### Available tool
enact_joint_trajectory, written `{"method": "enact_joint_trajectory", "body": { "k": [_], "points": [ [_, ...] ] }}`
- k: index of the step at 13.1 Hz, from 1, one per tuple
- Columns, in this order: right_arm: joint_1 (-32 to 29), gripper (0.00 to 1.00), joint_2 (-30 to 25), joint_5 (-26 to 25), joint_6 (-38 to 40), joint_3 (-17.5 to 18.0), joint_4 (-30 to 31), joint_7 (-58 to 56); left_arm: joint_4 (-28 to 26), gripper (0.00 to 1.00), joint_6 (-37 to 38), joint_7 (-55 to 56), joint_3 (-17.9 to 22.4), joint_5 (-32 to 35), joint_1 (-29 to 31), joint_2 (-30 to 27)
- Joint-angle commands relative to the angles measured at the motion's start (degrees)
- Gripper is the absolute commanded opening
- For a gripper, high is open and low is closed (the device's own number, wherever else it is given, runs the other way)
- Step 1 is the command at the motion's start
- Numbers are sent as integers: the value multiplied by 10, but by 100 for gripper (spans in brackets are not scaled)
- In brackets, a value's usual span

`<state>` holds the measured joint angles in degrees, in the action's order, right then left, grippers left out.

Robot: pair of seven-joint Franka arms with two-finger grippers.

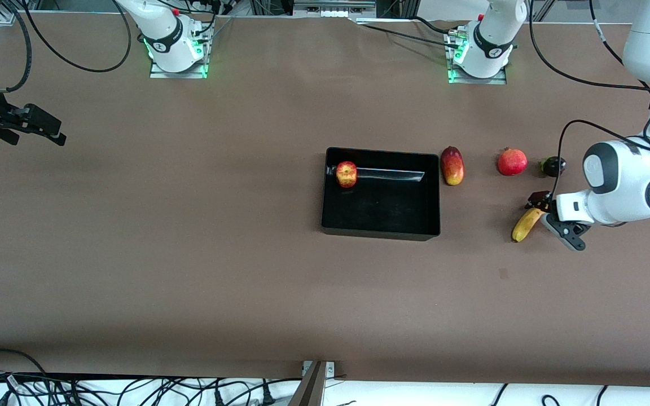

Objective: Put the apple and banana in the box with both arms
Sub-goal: 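Lower the left gripper and grasp the yellow banana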

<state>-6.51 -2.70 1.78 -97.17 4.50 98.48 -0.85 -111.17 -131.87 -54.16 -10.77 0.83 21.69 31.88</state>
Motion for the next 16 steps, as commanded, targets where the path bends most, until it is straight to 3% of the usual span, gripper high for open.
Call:
{"method": "enact_joint_trajectory", "body": {
  "k": [1, 5, 7, 8, 12, 13, 14, 16],
  "points": [
    [0, 100, 1, -1, 5, 2, -9, 1, -34, 100, -22, -36, -2, 35, 6, -1],
    [0, 100, 2, -1, 5, 1, -9, 1, -43, 100, -23, -73, -2, 36, 9, -2],
    [0, 100, 2, -1, 5, 1, -9, 2, -39, 26, -25, -74, -3, 37, 8, -8],
    [1, 100, 1, -1, 5, 2, -9, 1, -39, 0, -25, -76, -4, 57, 8, -9],
    [0, 100, 1, -1, 5, 1, -9, 1, -34, 0, -19, -75, -25, 77, 8, -28],
    [0, 100, 2, -1, 5, 1, -9, 2, -21, 0, -6, -75, -49, 75, 8, -44],
    [0, 100, 2, -1, 5, 1, -9, 1, -4, 0, 34, -71, -74, 70, 4, -63],
    [0, 100, 2, -1, 6, 1, -9, 2, 24, 0, 104, -54, -82, 45, -42, -106]
  ]
}}
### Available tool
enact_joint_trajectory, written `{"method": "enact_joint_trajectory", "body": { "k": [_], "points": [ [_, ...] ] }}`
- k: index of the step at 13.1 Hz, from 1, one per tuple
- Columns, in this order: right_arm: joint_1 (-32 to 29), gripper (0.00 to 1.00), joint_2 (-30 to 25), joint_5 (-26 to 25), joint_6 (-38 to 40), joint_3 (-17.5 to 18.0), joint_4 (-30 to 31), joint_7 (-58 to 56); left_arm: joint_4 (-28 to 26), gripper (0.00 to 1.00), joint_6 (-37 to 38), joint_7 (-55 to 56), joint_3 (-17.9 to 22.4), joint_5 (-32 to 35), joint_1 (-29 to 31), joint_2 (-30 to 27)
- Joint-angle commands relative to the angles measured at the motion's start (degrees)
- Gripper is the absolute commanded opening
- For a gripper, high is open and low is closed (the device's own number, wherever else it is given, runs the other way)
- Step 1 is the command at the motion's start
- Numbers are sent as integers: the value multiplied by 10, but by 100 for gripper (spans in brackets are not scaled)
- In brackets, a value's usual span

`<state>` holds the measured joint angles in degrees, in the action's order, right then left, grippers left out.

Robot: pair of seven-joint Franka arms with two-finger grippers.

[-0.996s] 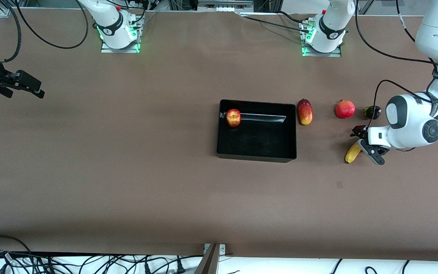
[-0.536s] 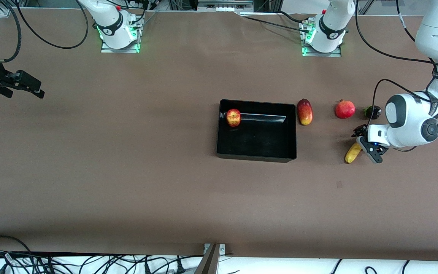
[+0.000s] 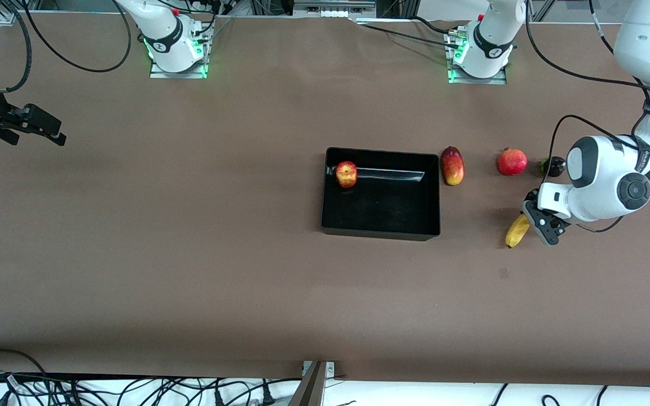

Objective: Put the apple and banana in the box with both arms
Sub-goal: 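Lift the banana with the left gripper and carry it over the box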

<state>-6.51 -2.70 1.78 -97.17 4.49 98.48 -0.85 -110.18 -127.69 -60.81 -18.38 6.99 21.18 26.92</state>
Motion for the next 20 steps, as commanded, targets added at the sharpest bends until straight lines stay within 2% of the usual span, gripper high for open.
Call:
{"method": "enact_joint_trajectory", "body": {
  "k": [1, 5, 9, 12, 14, 20],
  "points": [
    [0, 100, 2, -1, 6, 1, -9, 2, 17, 0, 85, 30, -5, -45, -59, -76],
    [0, 100, 2, -1, 6, 1, -9, 2, 8, 0, 127, 228, -4, -69, -185, -128],
    [0, 100, 2, -1, 6, 1, -9, 1, -23, 0, 94, 406, -4, -92, -292, -129],
    [0, 100, 2, -1, 6, 0, -8, 1, -53, 0, 28, 482, -4, -92, -329, -104],
    [0, 100, 2, -1, 6, 1, -9, 1, -53, 0, -13, 495, -4, -91, -342, -73],
    [0, 100, 2, -1, 6, 0, -8, 1, -48, 0, -65, 495, -4, -83, -345, -29]
  ]
}}
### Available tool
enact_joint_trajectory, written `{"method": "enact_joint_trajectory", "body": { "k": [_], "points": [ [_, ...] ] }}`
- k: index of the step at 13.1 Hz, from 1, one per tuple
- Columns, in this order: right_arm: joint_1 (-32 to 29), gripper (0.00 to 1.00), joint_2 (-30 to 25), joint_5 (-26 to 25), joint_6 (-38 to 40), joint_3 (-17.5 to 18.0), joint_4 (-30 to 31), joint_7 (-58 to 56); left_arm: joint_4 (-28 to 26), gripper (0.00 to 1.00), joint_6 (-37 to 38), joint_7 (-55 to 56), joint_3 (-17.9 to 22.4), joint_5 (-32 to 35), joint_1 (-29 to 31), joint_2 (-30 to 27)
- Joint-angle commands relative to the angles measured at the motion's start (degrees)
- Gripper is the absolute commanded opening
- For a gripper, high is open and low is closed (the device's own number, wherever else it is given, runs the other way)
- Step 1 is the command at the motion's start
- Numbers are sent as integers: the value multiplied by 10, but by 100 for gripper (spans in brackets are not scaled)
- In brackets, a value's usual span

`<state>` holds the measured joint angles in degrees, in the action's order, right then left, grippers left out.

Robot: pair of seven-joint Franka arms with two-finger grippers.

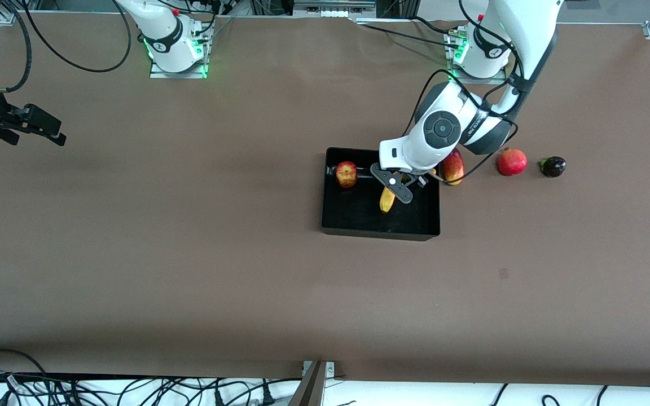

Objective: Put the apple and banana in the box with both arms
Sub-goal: 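Lift the banana with the left gripper and carry it over the box, then lower the banana into the box and open the left gripper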

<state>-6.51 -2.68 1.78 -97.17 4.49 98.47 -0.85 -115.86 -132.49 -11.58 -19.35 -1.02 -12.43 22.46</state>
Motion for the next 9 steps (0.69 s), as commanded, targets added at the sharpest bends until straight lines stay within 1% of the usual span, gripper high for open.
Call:
{"method": "enact_joint_trajectory", "body": {
  "k": [1, 4, 7, 9],
  "points": [
    [0, 100, 2, -1, 6, 0, -8, 1, 9, 0, -30, 4, 5, -3, -11, 24],
    [1, 100, 1, -1, 6, 2, -9, 1, 10, 0, -41, 4, 6, -1, -15, 45],
    [0, 100, 2, -1, 6, 0, -9, -1, 11, 0, -85, 4, 8, -2, -15, 77],
    [0, 100, 2, -1, 5, 1, -9, 1, 20, 0, -84, 2, 8, -2, -15, 80]
  ]
}}
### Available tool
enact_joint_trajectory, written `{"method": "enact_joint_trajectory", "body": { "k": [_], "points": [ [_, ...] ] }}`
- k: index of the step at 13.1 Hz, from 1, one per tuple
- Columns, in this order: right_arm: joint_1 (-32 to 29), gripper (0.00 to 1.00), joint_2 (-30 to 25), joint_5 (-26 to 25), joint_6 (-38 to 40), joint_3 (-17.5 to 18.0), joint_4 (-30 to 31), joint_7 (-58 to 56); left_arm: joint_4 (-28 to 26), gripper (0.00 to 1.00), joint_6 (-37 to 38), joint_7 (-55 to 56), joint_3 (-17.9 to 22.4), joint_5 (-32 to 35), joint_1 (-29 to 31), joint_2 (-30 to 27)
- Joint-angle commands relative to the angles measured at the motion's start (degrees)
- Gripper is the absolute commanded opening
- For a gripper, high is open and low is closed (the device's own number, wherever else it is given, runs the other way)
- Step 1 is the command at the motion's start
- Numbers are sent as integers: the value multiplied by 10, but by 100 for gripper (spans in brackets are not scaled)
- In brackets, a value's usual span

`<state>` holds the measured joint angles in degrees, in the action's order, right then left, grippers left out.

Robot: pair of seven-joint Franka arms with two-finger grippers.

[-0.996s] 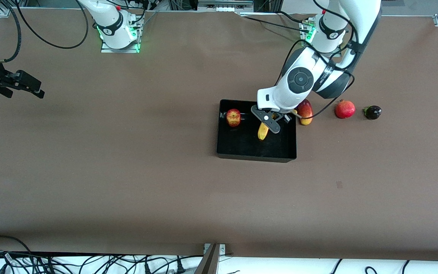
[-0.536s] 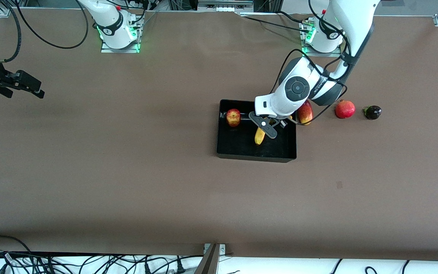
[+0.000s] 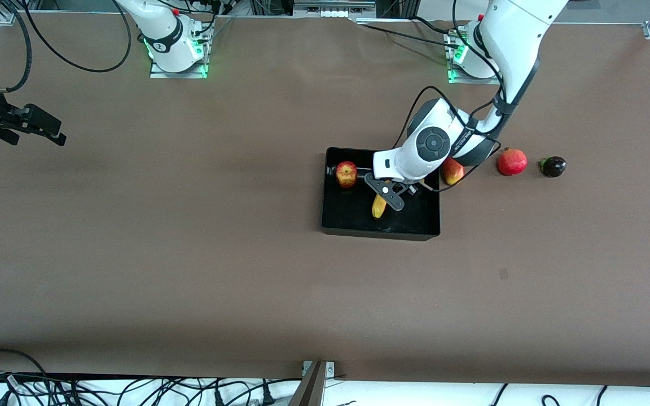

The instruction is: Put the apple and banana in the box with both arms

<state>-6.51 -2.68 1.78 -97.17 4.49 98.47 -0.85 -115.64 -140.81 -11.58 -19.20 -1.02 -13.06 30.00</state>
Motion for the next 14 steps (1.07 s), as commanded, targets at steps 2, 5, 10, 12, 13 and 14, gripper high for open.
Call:
{"method": "enact_joint_trajectory", "body": {
  "k": [2, 5, 10, 12, 13, 14],
  "points": [
    [-1, 100, 3, -1, 5, -1, -9, -3, 16, 99, 4, 2, 8, -2, -5, 0],
    [0, 100, 2, -1, 5, 0, -9, 0, 17, 100, 41, 2, 8, -3, 14, -36],
    [0, 100, 3, -1, 5, -1, -10, -3, 36, 100, 248, 33, 16, -8, 67, -214],
    [0, 100, 3, -1, 5, -1, -10, -2, 74, 100, 296, 31, 42, -8, 97, -254],
    [0, 100, 3, -1, 5, -1, -9, -3, 83, 100, 299, 31, 44, -6, 115, -273],
    [0, 100, 3, -1, 5, -1, -9, -3, 88, 100, 328, 31, 47, 7, 118, -295]
  ]
}}
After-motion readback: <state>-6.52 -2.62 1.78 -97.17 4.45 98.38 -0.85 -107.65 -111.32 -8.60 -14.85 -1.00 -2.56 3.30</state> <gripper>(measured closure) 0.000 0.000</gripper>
